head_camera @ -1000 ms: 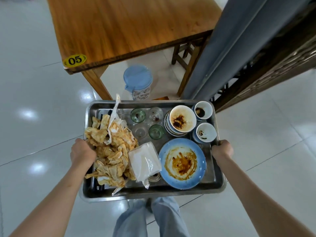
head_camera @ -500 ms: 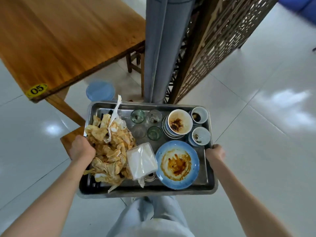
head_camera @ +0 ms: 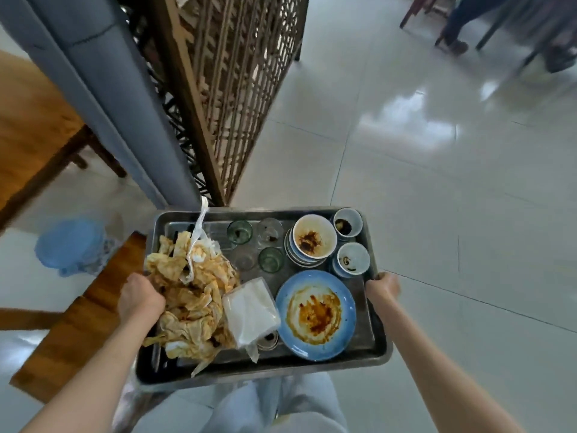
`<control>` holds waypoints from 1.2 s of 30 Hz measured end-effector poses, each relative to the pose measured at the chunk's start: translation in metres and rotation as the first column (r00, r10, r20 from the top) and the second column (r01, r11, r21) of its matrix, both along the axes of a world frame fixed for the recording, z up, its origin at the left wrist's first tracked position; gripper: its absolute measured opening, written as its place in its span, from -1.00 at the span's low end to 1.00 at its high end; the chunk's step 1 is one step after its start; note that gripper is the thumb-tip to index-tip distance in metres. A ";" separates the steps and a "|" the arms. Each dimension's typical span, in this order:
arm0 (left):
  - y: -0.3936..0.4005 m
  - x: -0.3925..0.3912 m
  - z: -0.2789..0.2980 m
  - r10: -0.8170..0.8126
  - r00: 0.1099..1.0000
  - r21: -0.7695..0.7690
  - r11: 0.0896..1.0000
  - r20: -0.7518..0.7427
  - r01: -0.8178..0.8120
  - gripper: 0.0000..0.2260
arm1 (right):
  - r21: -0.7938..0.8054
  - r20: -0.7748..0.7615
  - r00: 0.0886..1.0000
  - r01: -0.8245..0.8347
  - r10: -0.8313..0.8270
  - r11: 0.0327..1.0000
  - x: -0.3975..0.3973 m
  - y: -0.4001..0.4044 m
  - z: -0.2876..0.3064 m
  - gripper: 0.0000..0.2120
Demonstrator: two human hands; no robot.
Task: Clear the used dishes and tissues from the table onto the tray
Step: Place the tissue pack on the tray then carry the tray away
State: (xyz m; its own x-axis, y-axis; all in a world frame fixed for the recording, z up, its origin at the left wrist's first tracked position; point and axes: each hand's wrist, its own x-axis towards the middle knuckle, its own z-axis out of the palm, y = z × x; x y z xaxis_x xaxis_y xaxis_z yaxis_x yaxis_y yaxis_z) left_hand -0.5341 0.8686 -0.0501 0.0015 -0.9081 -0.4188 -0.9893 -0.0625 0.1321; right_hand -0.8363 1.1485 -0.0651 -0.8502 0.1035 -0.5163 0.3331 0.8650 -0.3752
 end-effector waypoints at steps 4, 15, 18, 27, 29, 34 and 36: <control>-0.001 -0.075 0.003 -0.096 0.995 0.007 0.995 0.004 0.096 -0.65 | -0.011 -0.006 0.994 0.110 -0.111 0.994 -0.045 0.031 0.002 -0.82; -0.007 -0.292 0.023 -0.216 0.976 0.004 0.976 -0.034 0.216 -0.68 | -0.056 -0.028 0.977 0.208 -0.210 0.976 -0.219 0.065 0.017 -0.79; -0.016 -0.348 0.028 -0.246 0.968 -0.012 0.969 -0.043 0.246 -0.67 | -0.068 -0.040 0.972 0.227 -0.230 0.971 -0.273 0.058 0.024 -0.78; -0.070 -0.538 0.040 -0.293 0.954 -0.026 0.956 -0.063 0.292 -0.66 | -0.102 -0.037 0.963 0.261 -0.266 0.960 -0.449 0.007 0.036 -0.78; -0.091 -0.586 0.040 -0.302 0.951 -0.033 0.953 -0.075 0.300 -0.68 | -0.115 -0.036 0.957 0.283 -0.289 0.952 -0.491 -0.012 0.034 -0.79; -0.155 -0.699 0.043 -0.371 0.924 -0.049 0.928 -0.094 0.368 -0.70 | -0.148 -0.031 0.943 0.325 -0.333 0.934 -0.584 -0.062 0.040 -0.85; -0.179 -0.747 0.045 -0.384 0.918 -0.060 0.923 -0.101 0.380 -0.68 | -0.152 -0.031 0.938 0.336 -0.344 0.929 -0.627 -0.082 0.041 -0.86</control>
State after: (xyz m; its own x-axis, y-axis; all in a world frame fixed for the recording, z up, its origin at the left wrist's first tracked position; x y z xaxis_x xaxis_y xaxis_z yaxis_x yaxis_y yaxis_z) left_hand -1.2813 0.6893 -0.0055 -0.3921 -0.8459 -0.3615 -0.9163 0.3245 0.2345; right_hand -1.4633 1.0661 -0.0238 -0.8047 0.3207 -0.4996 0.5730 0.6397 -0.5124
